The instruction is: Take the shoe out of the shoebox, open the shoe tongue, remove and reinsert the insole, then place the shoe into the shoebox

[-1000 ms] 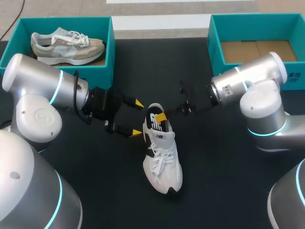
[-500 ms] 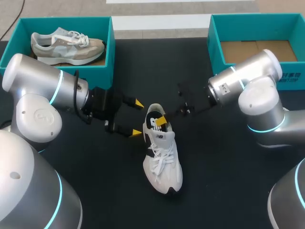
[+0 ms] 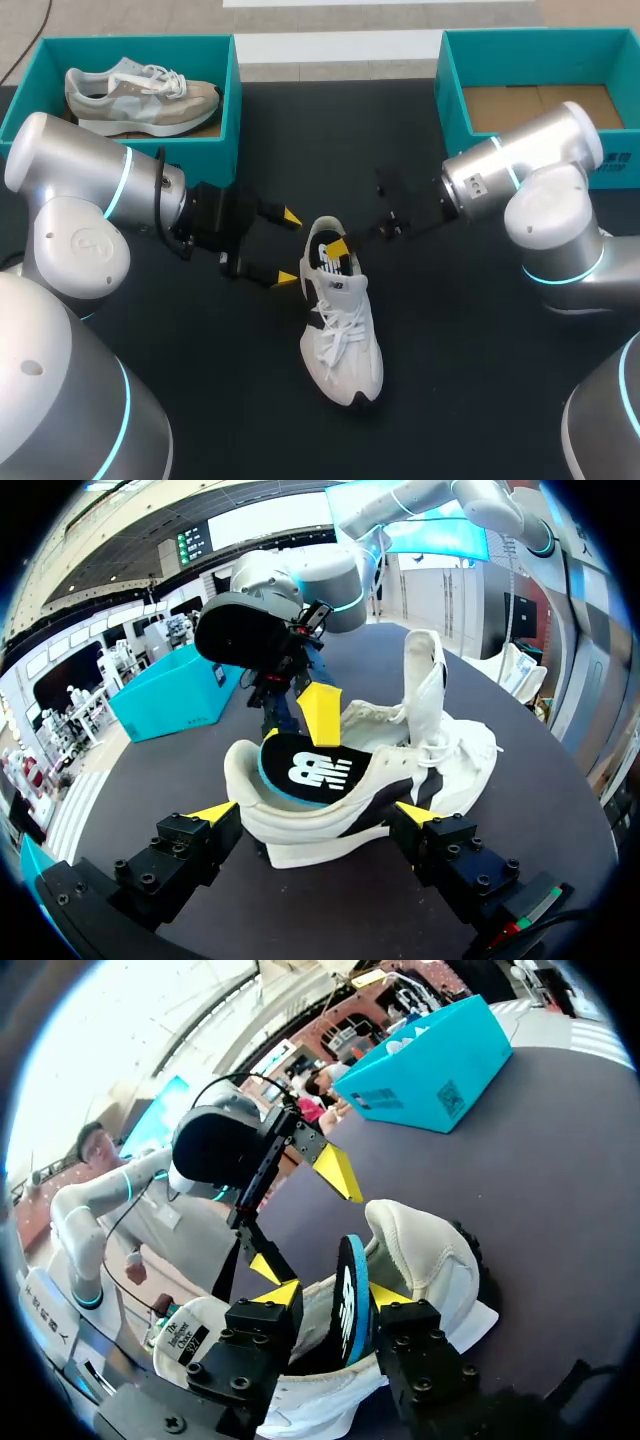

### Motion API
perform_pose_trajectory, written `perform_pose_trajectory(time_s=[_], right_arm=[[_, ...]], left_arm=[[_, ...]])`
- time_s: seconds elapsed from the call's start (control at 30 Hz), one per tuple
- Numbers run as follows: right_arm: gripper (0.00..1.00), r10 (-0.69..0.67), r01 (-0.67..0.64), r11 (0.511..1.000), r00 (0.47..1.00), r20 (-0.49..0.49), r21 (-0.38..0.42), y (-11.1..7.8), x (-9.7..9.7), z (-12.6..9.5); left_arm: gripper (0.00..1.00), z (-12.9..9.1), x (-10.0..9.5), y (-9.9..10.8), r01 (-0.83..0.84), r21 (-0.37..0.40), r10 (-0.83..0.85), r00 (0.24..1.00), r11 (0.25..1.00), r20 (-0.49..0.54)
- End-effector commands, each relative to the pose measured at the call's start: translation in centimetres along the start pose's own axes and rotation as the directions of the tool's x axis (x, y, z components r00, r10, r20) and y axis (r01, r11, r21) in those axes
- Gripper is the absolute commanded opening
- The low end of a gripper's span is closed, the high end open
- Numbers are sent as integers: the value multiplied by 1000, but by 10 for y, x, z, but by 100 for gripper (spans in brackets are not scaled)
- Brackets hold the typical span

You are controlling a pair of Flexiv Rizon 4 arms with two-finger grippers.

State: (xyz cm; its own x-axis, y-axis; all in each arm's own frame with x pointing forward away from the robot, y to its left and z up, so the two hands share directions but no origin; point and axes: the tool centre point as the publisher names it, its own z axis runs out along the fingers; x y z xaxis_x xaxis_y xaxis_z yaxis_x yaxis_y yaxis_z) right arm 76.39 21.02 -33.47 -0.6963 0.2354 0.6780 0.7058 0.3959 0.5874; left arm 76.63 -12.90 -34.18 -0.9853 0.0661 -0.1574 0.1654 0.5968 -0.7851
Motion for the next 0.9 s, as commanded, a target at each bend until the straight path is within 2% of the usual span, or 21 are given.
perform_pose_trajectory(time_s=[0.03, 0.3, 0.37, 0.47, 0.5, 0.57, 0.63, 0.67, 0.7, 0.77, 0.83, 0.9], right_arm=[[67, -12, 12, 1000, 1000, 29, -11, 2, 11, -8], [76, -52, 56, 998, 995, 88, -42, 16, 14, -24], [76, -67, 76, 991, 994, 83, -112, 17, 15, -27], [76, -55, 72, 962, 996, 70, -264, 11, 9, -25], [73, -56, 77, 949, 996, 76, -307, 8, 8, -24], [47, -20, 54, 931, 995, 98, -360, 3, 8, -25], [27, -11, 60, 919, 992, 126, -390, 1, 11, -28], [4, 4, 54, 912, 990, 139, -406, 1, 12, -31], [0, 4, 59, 911, 988, 152, -409, 1, 14, -32], [0, 32, 48, 909, 983, 183, -415, 2, 17, -36], [0, 44, 45, 909, 978, 203, -414, 3, 19, -38], [0, 81, 24, 914, 967, 242, -405, 4, 21, -38]], left_arm=[[100, 1, 0, 0, 0, -1, 0, 1000, 1000, 1], [100, 1, 0, 0, 0, -1, 0, 1000, 1000, 1], [100, 1, 0, 0, 0, -1, 0, 1000, 1000, 1], [100, 1, 0, 0, 0, -1, 0, 1000, 1000, 1], [100, 1, 0, 0, 0, -1, 0, 1000, 1000, 1], [100, 1, 0, 0, 0, -1, 0, 1000, 1000, 1], [100, -5, 0, -2, -17, -1, 17, 1000, 1000, 1], [100, -9, 0, -3, -25, -7, 25, 999, 1000, -24], [100, -12, -1, -4, -26, -6, 26, 999, 1000, -23], [100, -22, -5, -5, -41, -11, 40, 999, 999, -34], [100, -29, -8, -5, -33, 17, 34, 999, 999, -40], [100, -35, -12, -6, -48, -23, 47, 998, 999, -32]])
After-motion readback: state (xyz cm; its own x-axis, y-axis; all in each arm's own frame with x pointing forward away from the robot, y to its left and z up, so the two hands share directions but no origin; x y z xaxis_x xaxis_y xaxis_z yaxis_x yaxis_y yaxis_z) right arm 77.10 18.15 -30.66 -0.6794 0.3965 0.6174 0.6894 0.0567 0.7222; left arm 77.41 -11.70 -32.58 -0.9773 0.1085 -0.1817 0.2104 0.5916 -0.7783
